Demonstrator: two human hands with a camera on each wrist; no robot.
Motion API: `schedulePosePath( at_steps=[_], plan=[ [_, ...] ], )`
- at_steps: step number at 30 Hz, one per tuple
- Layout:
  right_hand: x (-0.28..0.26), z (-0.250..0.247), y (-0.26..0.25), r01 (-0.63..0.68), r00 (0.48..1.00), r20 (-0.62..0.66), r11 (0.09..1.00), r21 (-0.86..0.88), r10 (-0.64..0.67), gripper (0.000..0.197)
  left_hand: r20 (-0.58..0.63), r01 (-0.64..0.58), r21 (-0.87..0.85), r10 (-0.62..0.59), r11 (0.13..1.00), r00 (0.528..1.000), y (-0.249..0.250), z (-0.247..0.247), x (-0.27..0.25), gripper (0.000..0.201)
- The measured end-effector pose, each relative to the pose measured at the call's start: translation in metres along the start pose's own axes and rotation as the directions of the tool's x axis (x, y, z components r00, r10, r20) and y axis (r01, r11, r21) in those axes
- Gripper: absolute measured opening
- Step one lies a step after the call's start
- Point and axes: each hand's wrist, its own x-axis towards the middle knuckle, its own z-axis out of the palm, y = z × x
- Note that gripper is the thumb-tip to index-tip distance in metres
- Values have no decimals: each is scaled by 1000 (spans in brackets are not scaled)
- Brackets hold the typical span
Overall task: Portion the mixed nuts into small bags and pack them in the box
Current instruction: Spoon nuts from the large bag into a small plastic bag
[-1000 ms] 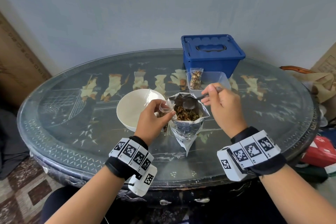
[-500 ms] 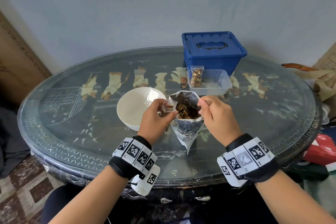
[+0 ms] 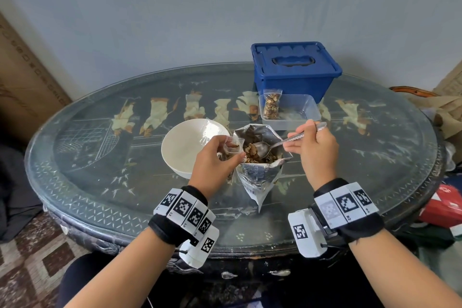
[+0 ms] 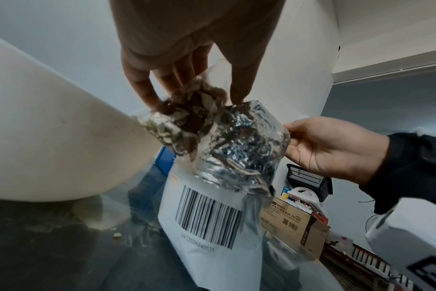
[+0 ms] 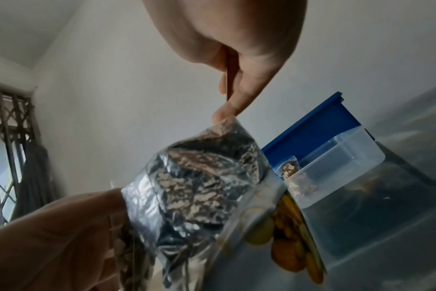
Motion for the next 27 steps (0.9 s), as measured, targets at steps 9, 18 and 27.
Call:
schedulePosePath(
  at_steps=[9, 18, 27],
  plan=[
    [7, -15, -14, -52, 995, -76, 979, 199, 69, 36, 63, -65, 107, 58, 992, 996, 7, -9, 6, 47],
    [9, -25, -51, 74, 994, -92, 966, 249, -52, 36, 132, -160, 169, 138, 973, 981, 26, -10, 15, 38],
    [-10, -4, -63, 379, 924, 43, 925, 4, -379, 34, 163, -174, 180, 145, 968, 976, 30, -6, 19, 49]
  ],
)
